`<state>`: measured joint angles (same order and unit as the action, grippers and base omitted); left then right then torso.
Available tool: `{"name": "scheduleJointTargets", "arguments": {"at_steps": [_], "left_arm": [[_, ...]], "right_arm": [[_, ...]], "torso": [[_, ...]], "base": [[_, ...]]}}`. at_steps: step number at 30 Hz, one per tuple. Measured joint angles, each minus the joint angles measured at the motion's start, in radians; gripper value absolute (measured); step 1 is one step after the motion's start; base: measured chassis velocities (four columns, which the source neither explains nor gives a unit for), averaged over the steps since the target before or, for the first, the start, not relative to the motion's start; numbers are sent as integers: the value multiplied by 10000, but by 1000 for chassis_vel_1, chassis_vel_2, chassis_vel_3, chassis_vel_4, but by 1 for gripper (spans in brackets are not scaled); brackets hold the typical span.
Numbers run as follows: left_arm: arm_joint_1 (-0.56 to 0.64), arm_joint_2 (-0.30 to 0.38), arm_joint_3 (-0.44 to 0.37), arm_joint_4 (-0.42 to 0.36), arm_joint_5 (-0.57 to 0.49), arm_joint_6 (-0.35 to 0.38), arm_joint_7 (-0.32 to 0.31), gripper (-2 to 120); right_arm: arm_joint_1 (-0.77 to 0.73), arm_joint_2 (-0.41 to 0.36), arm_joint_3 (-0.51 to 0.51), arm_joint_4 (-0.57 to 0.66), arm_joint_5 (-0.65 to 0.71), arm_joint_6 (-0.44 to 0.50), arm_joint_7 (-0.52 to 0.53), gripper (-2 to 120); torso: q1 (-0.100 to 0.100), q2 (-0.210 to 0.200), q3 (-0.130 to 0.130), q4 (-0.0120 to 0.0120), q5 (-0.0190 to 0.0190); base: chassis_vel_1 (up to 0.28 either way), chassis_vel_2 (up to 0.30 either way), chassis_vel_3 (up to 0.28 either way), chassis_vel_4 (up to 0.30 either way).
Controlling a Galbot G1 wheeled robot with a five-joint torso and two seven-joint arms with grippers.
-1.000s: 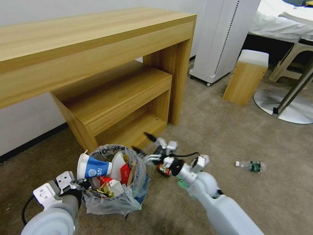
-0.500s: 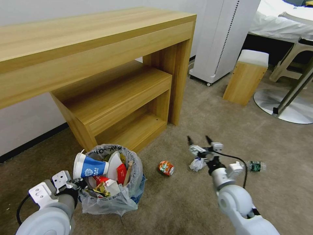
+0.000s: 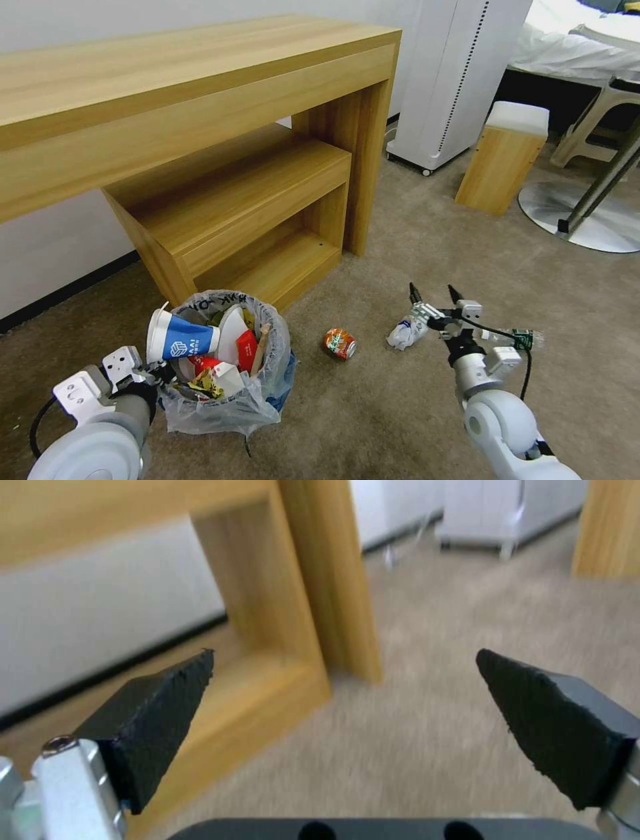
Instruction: Pick up the trash bin and place the garbage on the floor into it.
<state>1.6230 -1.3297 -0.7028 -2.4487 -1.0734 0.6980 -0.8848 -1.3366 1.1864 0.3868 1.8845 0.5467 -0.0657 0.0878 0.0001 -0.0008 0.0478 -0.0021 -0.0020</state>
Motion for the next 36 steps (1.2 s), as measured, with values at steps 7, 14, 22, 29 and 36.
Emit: {"name": "scheduleJointTargets", "arguments": {"at_steps": [7, 14, 22, 29, 36], "left_arm": [[27, 6, 19, 92, 132, -15, 15, 1], [-15, 2, 43, 194, 195, -38, 17, 1], [-106, -95, 220, 339, 371, -55, 27, 1], [-46, -118, 198, 350, 413, -94, 34, 1], [-5, -180, 204, 349, 441, -151, 46, 1]], "right_arm": [[1056, 264, -860, -671, 687, -2091, 1275, 100], [2104, 689, -1121, -1769, 2193, -3374, 2219, 100], [2898, 1699, -1761, -2965, 4346, -4395, 3611, 100], [3531, 2421, -1842, -3886, 5292, -5165, 5182, 100], [4097, 2759, -1625, -4911, 5066, -5471, 5467, 100]], "torso": [[0, 0, 0, 0, -2], [0, 0, 1, 0, -1], [0, 0, 1, 0, -2], [0, 0, 1, 0, -1], [0, 0, 1, 0, -1]], "base": [[0, 0, 0, 0], [0, 0, 0, 0], [0, 0, 0, 0], [0, 0, 0, 0], [0, 0, 0, 0]]}}
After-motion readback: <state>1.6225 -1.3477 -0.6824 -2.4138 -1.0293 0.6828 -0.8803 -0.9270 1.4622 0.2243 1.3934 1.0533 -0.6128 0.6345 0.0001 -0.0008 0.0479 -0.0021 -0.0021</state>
